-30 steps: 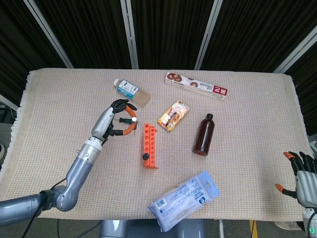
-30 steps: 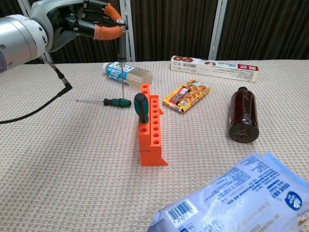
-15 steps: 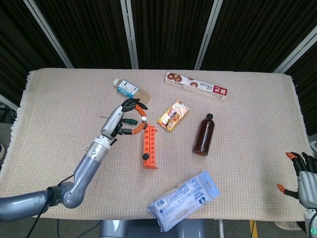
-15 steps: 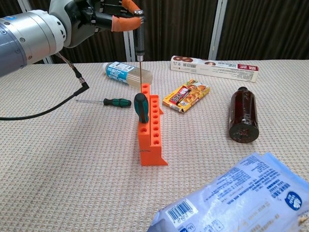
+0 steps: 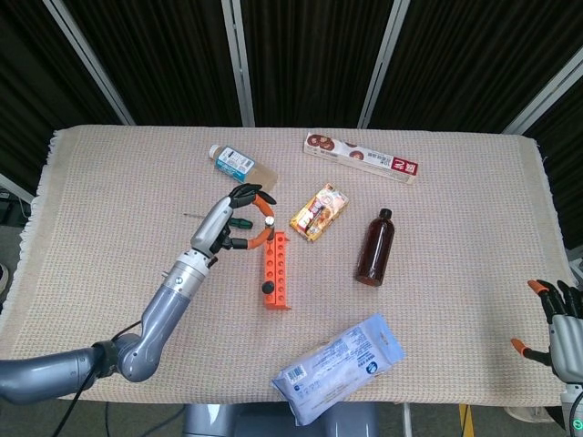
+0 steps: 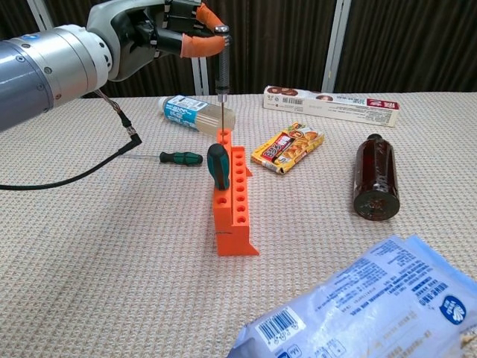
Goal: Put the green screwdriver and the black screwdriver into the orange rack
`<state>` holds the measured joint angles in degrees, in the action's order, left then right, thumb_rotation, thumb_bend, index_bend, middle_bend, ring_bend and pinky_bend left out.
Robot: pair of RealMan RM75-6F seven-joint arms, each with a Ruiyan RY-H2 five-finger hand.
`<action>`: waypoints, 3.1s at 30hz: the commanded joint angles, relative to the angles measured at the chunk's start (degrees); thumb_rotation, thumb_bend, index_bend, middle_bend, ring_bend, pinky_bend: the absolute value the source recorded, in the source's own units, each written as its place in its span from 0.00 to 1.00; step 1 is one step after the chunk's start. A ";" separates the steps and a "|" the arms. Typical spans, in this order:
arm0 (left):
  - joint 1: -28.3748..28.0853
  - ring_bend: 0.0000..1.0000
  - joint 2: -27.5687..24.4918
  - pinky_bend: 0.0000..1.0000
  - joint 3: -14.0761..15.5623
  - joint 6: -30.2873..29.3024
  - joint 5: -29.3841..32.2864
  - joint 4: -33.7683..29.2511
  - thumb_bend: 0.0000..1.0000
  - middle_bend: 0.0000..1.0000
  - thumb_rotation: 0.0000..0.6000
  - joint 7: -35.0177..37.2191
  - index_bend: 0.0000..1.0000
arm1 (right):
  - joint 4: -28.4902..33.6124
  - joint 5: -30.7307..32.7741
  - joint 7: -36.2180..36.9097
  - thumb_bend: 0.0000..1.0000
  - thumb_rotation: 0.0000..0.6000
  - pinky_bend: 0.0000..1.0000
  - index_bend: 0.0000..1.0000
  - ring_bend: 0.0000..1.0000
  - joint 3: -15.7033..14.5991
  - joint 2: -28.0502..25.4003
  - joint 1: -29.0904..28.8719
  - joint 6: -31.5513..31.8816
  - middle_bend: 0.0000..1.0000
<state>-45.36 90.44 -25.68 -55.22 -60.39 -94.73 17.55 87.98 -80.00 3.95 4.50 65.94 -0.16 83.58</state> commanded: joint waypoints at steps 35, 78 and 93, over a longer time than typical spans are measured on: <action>1.84 0.10 6.25 0.04 4.08 -0.96 -4.58 8.74 0.54 0.31 1.00 9.10 0.70 | -0.22 0.74 -0.20 0.00 1.00 0.06 0.15 0.00 0.22 0.22 -0.46 -1.16 0.13; 2.62 0.10 9.65 0.04 5.12 0.13 -6.23 13.74 0.54 0.31 1.00 9.75 0.70 | 0.05 1.56 -0.81 0.00 1.00 0.06 0.15 0.00 0.42 0.06 -0.82 -1.95 0.13; 2.39 0.10 9.27 0.04 4.55 1.11 -4.95 13.73 0.54 0.31 1.00 8.56 0.70 | 0.11 1.78 -1.03 0.00 1.00 0.06 0.15 0.00 0.43 0.15 -1.00 -2.33 0.13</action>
<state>-42.96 99.72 -21.12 -54.12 -65.36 -81.01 26.11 88.08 -78.23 2.93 4.93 66.10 -1.15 81.25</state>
